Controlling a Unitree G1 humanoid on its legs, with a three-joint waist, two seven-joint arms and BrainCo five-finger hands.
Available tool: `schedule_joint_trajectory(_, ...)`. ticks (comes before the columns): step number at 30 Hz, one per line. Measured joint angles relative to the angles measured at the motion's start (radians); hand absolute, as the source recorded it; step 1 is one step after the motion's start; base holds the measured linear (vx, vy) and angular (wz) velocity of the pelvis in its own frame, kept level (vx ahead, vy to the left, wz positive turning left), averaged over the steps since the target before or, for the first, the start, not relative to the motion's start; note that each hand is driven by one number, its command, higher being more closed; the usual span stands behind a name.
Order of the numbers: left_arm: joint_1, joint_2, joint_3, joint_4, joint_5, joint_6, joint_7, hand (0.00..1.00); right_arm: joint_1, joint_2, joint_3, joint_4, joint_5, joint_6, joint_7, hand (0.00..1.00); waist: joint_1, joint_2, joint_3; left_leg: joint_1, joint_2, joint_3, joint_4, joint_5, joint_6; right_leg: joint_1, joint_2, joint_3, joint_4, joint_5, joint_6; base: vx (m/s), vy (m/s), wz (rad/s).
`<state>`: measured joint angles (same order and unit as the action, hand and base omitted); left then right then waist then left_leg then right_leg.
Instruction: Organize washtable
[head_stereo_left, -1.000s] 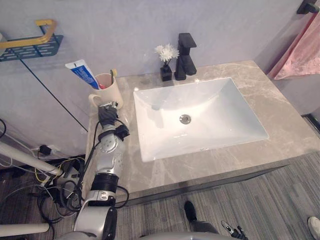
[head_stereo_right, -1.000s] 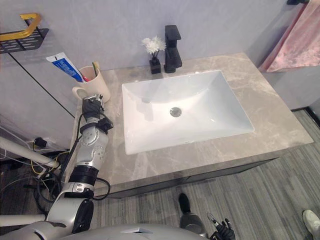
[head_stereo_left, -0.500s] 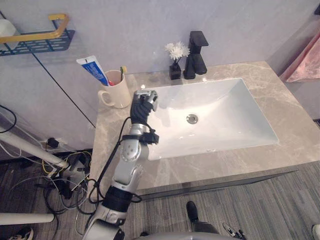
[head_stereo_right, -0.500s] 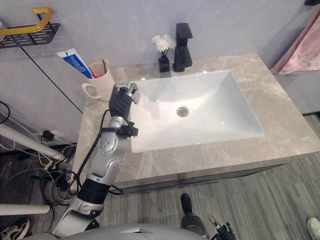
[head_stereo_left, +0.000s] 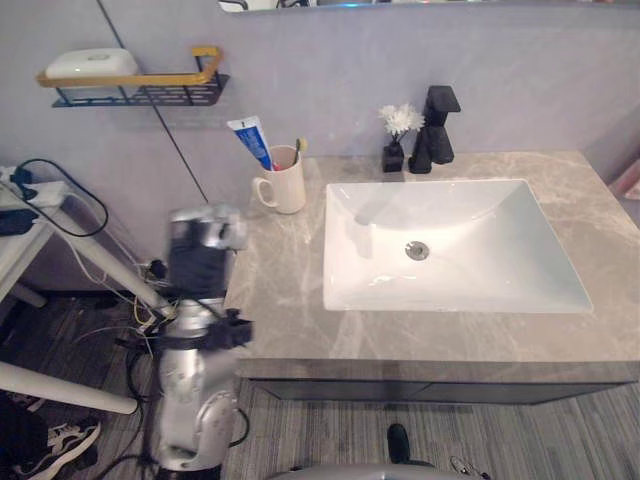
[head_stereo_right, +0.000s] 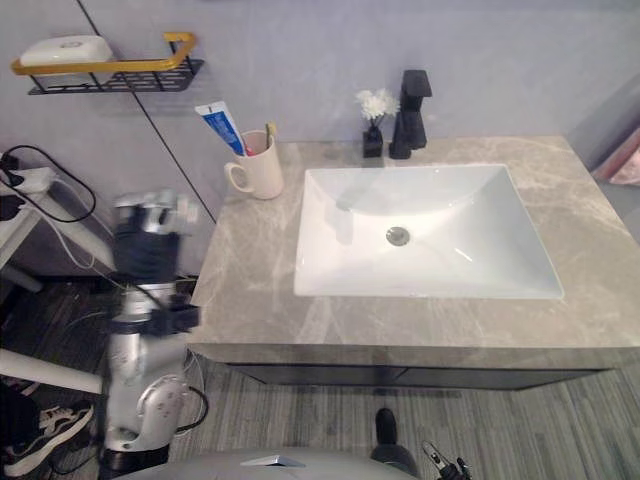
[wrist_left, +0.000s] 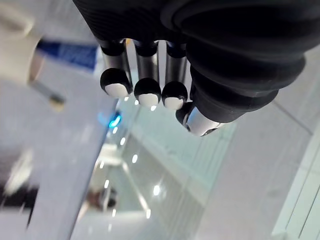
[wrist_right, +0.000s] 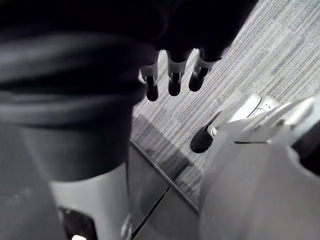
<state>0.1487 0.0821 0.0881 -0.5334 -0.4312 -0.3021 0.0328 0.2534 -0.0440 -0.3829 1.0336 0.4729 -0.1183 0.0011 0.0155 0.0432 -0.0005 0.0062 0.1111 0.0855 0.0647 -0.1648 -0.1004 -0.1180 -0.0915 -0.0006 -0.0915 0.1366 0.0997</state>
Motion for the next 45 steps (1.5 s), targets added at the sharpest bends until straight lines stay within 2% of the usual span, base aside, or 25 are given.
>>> schedule_joint_trajectory(2,0.05,-0.006,0.134,0.001,0.121,-0.007,0.063,1.0,0.0,0.0,0.012,0.006,0.018,-0.001,0.001,0.0,0.013,-0.006,-0.007,0.001,0.0,-0.021,0.003,0.002,-0.001,0.015,-0.002,-0.021,0.0,-0.004,-0.001,0.0,-0.01,0.24)
schedule_joint_trajectory(4,0.075,-0.018,0.203,0.016,0.226,-0.009,0.108,1.0,-0.007,-0.005,0.015,0.03,0.018,-0.002,0.001,0.0,0.032,-0.017,-0.015,0.0,0.0,-0.028,0.005,0.002,-0.001,0.02,-0.003,-0.027,0.0,-0.004,-0.001,-0.01,-0.005,0.18)
schedule_joint_trajectory(7,0.103,-0.057,0.276,0.102,0.31,-0.001,0.161,1.0,-0.013,-0.008,0.02,0.036,0.018,-0.001,0.001,0.0,0.041,-0.021,-0.02,0.0,-0.002,-0.049,0.007,0.004,0.0,0.036,-0.009,-0.053,0.0,-0.012,0.001,-0.02,-0.003,0.26)
schedule_joint_trajectory(8,0.102,-0.06,0.299,0.191,0.334,-0.002,0.178,1.0,-0.023,-0.011,0.025,0.036,0.018,0.0,0.001,0.0,0.044,-0.02,-0.02,0.001,-0.003,-0.056,0.005,0.008,-0.001,0.041,-0.012,-0.062,0.0,-0.013,0.0,-0.02,-0.008,0.25)
schedule_joint_trajectory(9,0.09,-0.058,0.318,0.355,0.342,0.011,0.19,1.0,-0.038,-0.014,0.03,0.036,0.018,0.0,0.001,0.0,0.044,-0.017,-0.022,0.003,-0.005,-0.066,0.001,0.013,-0.001,0.046,-0.014,-0.071,0.0,-0.014,-0.001,-0.02,-0.009,0.19)
schedule_joint_trajectory(10,0.087,-0.058,0.326,0.427,0.342,0.021,0.196,1.0,-0.045,-0.014,0.03,0.036,0.018,0.0,0.001,0.0,0.044,-0.016,-0.022,0.004,-0.005,-0.067,-0.002,0.015,-0.001,0.047,-0.014,-0.072,0.0,-0.015,-0.001,-0.02,-0.012,0.1)
schedule_joint_trajectory(13,0.084,-0.054,0.348,0.775,0.344,0.085,0.217,1.0,-0.076,-0.014,0.031,0.036,0.018,0.007,0.001,0.0,0.035,-0.019,-0.021,0.009,-0.005,-0.067,-0.008,0.017,-0.001,0.048,-0.013,-0.072,0.0,-0.018,-0.002,0.0,0.0,0.0)
schedule_joint_trajectory(14,0.084,-0.052,0.347,0.845,0.347,0.098,0.218,1.0,-0.079,-0.014,0.031,0.036,0.018,0.011,0.0,0.0,0.034,-0.02,-0.021,0.01,-0.005,-0.066,-0.009,0.017,-0.001,0.048,-0.014,-0.072,0.0,-0.018,-0.002,0.0,0.0,0.0)
schedule_joint_trajectory(18,0.076,-0.04,0.399,1.322,0.357,0.154,0.21,1.0,-0.084,-0.014,0.025,0.041,0.018,0.019,-0.002,0.0,0.02,-0.03,-0.016,0.039,-0.004,-0.052,-0.032,0.017,0.0,0.056,-0.012,-0.065,0.0,-0.027,-0.002,0.05,0.007,-0.09)
schedule_joint_trajectory(19,0.076,-0.04,0.409,1.375,0.353,0.162,0.203,1.0,-0.084,-0.015,0.02,0.048,0.018,0.019,-0.002,0.0,0.02,-0.03,-0.016,0.045,-0.004,-0.048,-0.035,0.017,0.0,0.058,-0.011,-0.064,0.0,-0.027,-0.001,0.08,0.017,-0.2)
schedule_joint_trajectory(20,0.076,-0.043,0.422,1.463,0.338,0.175,0.189,0.0,-0.09,-0.017,0.0,0.074,0.018,0.02,-0.003,0.0,0.02,-0.029,-0.016,0.056,-0.004,-0.042,-0.04,0.017,0.0,0.064,-0.011,-0.062,0.0,-0.028,0.0,0.07,0.017,-0.1)
schedule_joint_trajectory(25,0.078,-0.062,0.424,1.654,0.279,0.226,0.087,0.0,-0.106,-0.016,-0.062,0.118,0.007,0.041,-0.006,0.0,0.019,-0.029,-0.008,0.105,-0.005,-0.02,-0.062,0.016,0.002,0.086,-0.01,-0.044,0.0,-0.034,0.004,0.07,0.026,-0.12)
schedule_joint_trajectory(27,0.075,-0.073,0.423,1.672,0.276,0.239,0.059,0.0,-0.113,-0.015,-0.062,0.119,0.006,0.043,-0.005,0.0,0.018,-0.03,-0.007,0.113,-0.005,-0.01,-0.067,0.015,0.002,0.087,-0.008,-0.036,0.0,-0.034,0.005,0.02,0.014,-0.17)
schedule_joint_trajectory(28,0.061,-0.067,0.418,1.673,0.253,0.258,0.004,0.0,-0.116,-0.016,-0.063,0.125,-0.008,0.044,-0.001,0.0,0.018,-0.031,-0.005,0.118,-0.005,-0.009,-0.068,0.015,0.002,0.09,-0.007,-0.036,0.0,-0.034,0.005,0.0,0.0,0.0)
schedule_joint_trajectory(29,0.049,-0.066,0.403,1.673,0.258,0.259,-0.015,0.0,-0.123,-0.017,-0.071,0.144,-0.024,0.045,-0.001,0.0,0.018,-0.031,-0.002,0.123,-0.005,-0.009,-0.067,0.015,0.002,0.094,-0.007,-0.036,0.0,-0.034,0.005,0.0,0.0,0.0)
schedule_joint_trajectory(34,0.015,-0.041,0.296,1.673,0.242,0.258,-0.052,0.0,-0.133,-0.016,-0.089,0.149,-0.023,0.061,0.0,0.0,0.017,-0.028,0.013,0.14,-0.005,-0.009,-0.068,0.015,0.002,0.109,-0.007,-0.035,-0.001,-0.035,0.005,-0.01,-0.001,-0.02)
schedule_joint_trajectory(36,-0.001,-0.032,0.253,1.674,0.169,0.261,-0.065,0.0,-0.136,-0.016,-0.09,0.149,-0.022,0.065,0.0,0.0,0.015,-0.032,0.016,0.133,-0.005,-0.011,-0.065,0.014,0.002,0.104,-0.008,-0.038,-0.003,-0.042,0.007,-0.03,-0.008,0.03)
schedule_joint_trajectory(38,-0.03,-0.021,0.214,1.676,0.155,0.26,-0.069,0.0,-0.148,-0.016,-0.083,0.149,-0.021,0.065,0.0,0.0,0.01,-0.036,0.016,0.094,-0.006,-0.014,-0.038,0.001,0.005,0.085,-0.014,-0.042,-0.001,-0.053,0.008,-0.04,-0.001,0.09)
schedule_joint_trajectory(41,-0.077,0.0,0.126,1.678,0.186,0.26,-0.067,0.0,-0.198,-0.017,-0.055,0.145,-0.018,0.064,-0.001,0.0,0.004,-0.045,0.039,0.024,-0.016,-0.015,0.048,-0.028,0.013,0.041,-0.024,-0.031,0.004,-0.03,0.024,-0.01,0.02,-0.05)
schedule_joint_trajectory(43,-0.113,0.003,0.07,1.678,0.214,0.259,-0.058,0.0,-0.232,-0.016,-0.046,0.143,0.013,0.061,-0.002,0.0,0.003,-0.042,0.073,-0.004,-0.016,0.007,0.108,-0.055,0.021,0.005,-0.022,-0.001,0.049,-0.024,0.023,-0.05,0.064,-0.35)
schedule_joint_trajectory(45,-0.148,0.005,0.04,1.678,0.227,0.257,-0.049,0.0,-0.232,0.001,-0.024,0.104,0.042,0.047,0.0,0.0,-0.004,-0.051,0.096,-0.055,-0.012,0.041,0.18,-0.087,0.035,-0.057,-0.017,0.033,0.112,-0.02,0.028,-0.09,0.093,-0.56)
